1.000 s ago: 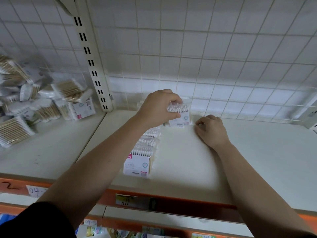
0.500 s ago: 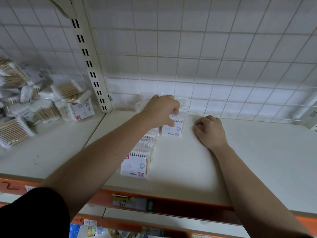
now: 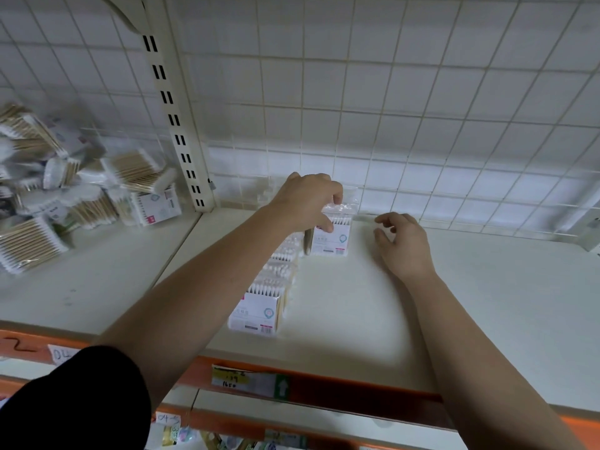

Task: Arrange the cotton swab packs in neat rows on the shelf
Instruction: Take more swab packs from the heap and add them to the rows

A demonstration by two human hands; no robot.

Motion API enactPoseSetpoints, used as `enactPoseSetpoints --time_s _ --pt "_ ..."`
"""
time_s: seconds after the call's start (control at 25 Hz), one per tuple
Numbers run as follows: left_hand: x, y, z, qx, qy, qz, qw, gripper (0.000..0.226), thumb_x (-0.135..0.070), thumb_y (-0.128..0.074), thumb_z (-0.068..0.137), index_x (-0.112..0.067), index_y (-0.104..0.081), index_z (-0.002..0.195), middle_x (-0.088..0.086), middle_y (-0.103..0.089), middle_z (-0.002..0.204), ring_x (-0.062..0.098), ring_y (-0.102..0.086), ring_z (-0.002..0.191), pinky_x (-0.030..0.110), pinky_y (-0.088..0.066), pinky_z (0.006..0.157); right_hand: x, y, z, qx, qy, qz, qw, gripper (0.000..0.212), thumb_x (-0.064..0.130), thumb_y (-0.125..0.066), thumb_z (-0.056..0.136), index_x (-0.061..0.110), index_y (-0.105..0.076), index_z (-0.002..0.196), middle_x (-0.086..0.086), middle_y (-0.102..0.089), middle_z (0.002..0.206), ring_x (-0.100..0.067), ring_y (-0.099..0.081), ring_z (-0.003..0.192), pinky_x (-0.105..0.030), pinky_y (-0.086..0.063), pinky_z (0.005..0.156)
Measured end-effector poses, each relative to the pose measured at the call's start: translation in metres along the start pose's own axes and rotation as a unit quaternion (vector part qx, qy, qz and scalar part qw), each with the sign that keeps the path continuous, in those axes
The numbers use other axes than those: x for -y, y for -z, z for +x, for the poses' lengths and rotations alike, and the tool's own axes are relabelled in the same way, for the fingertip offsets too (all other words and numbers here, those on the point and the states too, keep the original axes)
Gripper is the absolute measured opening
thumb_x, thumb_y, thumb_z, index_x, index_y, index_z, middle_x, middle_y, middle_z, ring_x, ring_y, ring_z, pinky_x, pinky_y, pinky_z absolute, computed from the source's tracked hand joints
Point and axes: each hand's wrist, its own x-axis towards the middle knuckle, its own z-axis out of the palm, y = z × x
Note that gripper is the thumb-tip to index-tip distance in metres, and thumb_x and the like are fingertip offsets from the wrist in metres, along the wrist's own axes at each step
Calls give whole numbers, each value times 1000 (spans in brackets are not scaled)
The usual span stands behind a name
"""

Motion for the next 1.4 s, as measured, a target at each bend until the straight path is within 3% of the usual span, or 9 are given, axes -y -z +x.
enactPoseSetpoints --time_s 0.2,0.44,0.84,1.16,1.28,1.4 --pt "16 21 -26 -91 16 -78 993 33 -44 -69 82 -25 -63 109 -7 -59 106 9 -55 93 33 -37 91 54 13 7 -37 83 41 995 19 11 -58 87 15 -65 104 5 -57 98 -17 -55 92 -29 -44 78" --pt "81 33 -104 -211 73 -108 969 25 -42 -62 86 -24 -66 103 -8 -61 99 11 -60 87 39 -49 81 141 10 5 37 113 73 990 16 18 -60 89 22 -66 103 5 -58 106 -11 -56 89 -21 -44 76" --pt "164 34 -214 -359 196 -199 891 10 -27 -63 89 -23 -67 98 -16 -62 95 1 -60 84 10 -41 72 277 -61 -11 96 136 113 980 17 21 -62 88 24 -65 104 5 -60 110 -11 -58 92 -26 -49 81" --pt "252 41 -264 -359 209 -126 901 21 -38 -55 87 -24 -67 98 -12 -62 95 15 -62 89 45 -51 79 327 -160 -17 114 142 79 980 18 17 -63 85 19 -68 102 3 -59 100 -14 -55 93 -23 -42 81" --pt "275 45 -271 -346 201 -114 909 30 -44 -49 86 -24 -66 100 -8 -64 100 17 -62 91 47 -50 81 334 -189 -13 119 147 74 979 18 15 -63 85 17 -68 103 4 -59 101 -10 -52 95 -15 -34 80" --pt "291 45 -276 -341 189 -121 913 29 -44 -49 86 -25 -66 100 -10 -64 100 16 -61 94 48 -50 82 340 -212 -1 84 182 54 978 25 15 -64 83 15 -69 108 0 -62 107 -18 -53 104 -4 -25 85"
